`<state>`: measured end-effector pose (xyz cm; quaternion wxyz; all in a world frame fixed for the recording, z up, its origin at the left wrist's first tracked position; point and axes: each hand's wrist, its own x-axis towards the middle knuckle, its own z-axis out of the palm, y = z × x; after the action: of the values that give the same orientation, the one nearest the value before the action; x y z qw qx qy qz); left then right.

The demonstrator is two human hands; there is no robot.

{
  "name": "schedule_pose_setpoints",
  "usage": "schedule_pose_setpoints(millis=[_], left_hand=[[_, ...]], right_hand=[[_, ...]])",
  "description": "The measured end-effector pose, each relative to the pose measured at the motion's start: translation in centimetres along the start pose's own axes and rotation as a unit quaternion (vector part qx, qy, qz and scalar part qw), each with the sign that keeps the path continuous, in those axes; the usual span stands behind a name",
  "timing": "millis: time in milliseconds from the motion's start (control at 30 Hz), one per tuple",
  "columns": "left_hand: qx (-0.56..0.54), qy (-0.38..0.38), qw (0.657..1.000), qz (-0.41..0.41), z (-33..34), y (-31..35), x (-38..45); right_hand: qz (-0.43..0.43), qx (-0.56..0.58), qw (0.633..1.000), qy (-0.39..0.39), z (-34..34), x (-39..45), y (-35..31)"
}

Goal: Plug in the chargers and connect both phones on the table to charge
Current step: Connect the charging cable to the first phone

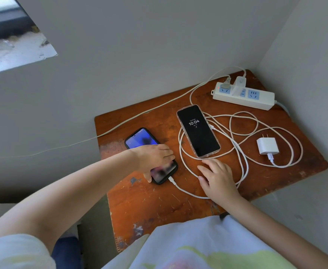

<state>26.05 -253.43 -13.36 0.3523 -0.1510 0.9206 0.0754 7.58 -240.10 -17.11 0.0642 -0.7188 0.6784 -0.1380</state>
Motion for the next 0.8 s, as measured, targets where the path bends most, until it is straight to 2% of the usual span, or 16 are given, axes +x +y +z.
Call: schedule_pose_setpoints(millis=[133,300,433,533,633,700,800], left_hand=[[0.028,-0.009,0.999,0.018,0.1,0.0,-0.5],[0.023,0.005,1.000,-0.001,1.0,0.3,-0.9],[-0.013,0.003,1.000,-0.013,1.0,0.9,-1.2],[-0.058,0.074,0.993,-0.065,1.5,2.1,-1.2],[-0.115,0.162,0.968,-0.150,1.8,4.3,0.3],[-0.186,0.216,0.937,-0.202,1.5,5.8,2.0],[-0.269,0.279,0.886,-0.254,0.6,7.0,4.7]], right_hand=[[0.003,-0.014,1.000,-0.014,0.4,-0.4,-0.2],[-0.005,-0.013,1.000,-0.013,0.7,-0.6,0.2],[-0.006,-0.017,1.000,-0.007,0.6,-0.6,0.1],[-0.011,-0.007,1.000,-0.014,0.4,-0.6,0.1],[-0.011,0.045,0.999,-0.014,0.2,-0.5,0.6],[-0.008,0.082,0.997,0.004,-0.2,-0.6,1.4],[0.003,0.054,0.998,0.023,-1.1,-0.8,3.2]])
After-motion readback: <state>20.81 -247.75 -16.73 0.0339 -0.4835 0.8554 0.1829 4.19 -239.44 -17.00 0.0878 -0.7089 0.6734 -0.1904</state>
